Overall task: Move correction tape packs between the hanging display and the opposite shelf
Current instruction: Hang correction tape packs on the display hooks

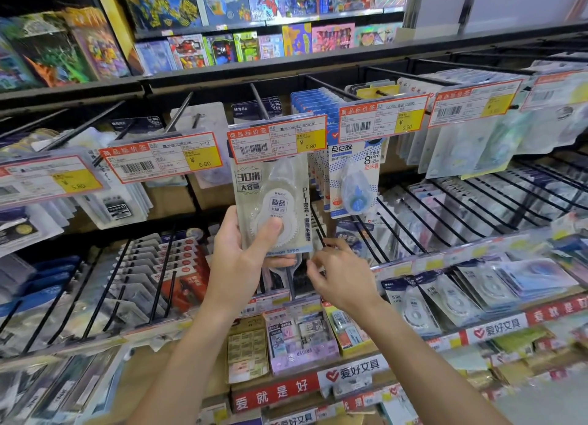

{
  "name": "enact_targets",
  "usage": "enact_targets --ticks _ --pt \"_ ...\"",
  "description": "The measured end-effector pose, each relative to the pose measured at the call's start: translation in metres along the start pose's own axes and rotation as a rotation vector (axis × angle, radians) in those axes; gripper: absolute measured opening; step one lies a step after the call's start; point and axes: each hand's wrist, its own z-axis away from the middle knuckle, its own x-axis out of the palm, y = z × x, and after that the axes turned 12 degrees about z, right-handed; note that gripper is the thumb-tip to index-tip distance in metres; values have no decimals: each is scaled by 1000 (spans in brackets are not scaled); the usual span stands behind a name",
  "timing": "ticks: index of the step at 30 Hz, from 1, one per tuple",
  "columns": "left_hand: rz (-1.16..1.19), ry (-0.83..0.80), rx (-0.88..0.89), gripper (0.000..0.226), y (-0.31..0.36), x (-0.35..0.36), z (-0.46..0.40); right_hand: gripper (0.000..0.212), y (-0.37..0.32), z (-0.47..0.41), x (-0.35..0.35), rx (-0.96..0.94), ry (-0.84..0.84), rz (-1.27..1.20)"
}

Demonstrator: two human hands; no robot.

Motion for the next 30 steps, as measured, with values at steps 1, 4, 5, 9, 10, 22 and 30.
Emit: enact_targets --ticks 1,4,5,9,10,22,30 --pt "-14 -4 3 38 -1 -1 0 32 0 0 0 0 -1 0" --pt "-33 -18 2 38 -3 -4 1 32 0 0 1 -5 1 -4" --pt "-33 -20 3 37 -2 -3 2 33 0 0 1 -10 3 -1" --pt "-21 -49 -2 33 7 1 0 34 1 0 4 -10 19 -1" --pt "-24 -53 -7 30 10 2 -3 37 1 0 5 -7 18 -5" --pt "-7 -18 -13 29 -8 -2 6 46 1 0 6 -6 61 -13" --pt "-2 -3 31 30 -2 7 3 42 2 0 8 0 41 9"
